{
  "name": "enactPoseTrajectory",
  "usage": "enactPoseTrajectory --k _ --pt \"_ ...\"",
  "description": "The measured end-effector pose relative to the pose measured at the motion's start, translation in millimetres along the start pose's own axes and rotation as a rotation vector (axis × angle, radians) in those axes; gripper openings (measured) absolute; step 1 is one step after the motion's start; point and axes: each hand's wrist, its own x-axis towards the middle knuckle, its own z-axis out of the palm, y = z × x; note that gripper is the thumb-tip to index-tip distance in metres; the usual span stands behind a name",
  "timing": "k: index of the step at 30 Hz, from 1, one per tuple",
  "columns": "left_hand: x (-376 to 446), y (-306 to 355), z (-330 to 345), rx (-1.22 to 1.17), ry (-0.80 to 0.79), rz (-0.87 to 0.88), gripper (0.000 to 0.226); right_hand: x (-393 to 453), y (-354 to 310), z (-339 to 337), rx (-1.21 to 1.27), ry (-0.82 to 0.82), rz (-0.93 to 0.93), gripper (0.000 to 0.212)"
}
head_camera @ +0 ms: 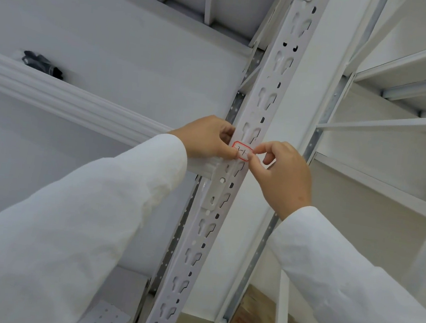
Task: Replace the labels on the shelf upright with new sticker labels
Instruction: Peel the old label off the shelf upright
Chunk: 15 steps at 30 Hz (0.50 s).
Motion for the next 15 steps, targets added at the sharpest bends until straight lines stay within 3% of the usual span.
enactPoseTrajectory --k 12,15 --pt "1.0 2.1 -0.6 -0.026 -0.009 -0.026 0.020 1.7 -4.2 4.5 0.061 -0.015 0.141 0.013" --pt "3.3 1.2 1.7 0.004 0.029 -0.045 0.031 2.4 -4.5 5.9 0.105 -0.013 0.158 0.014"
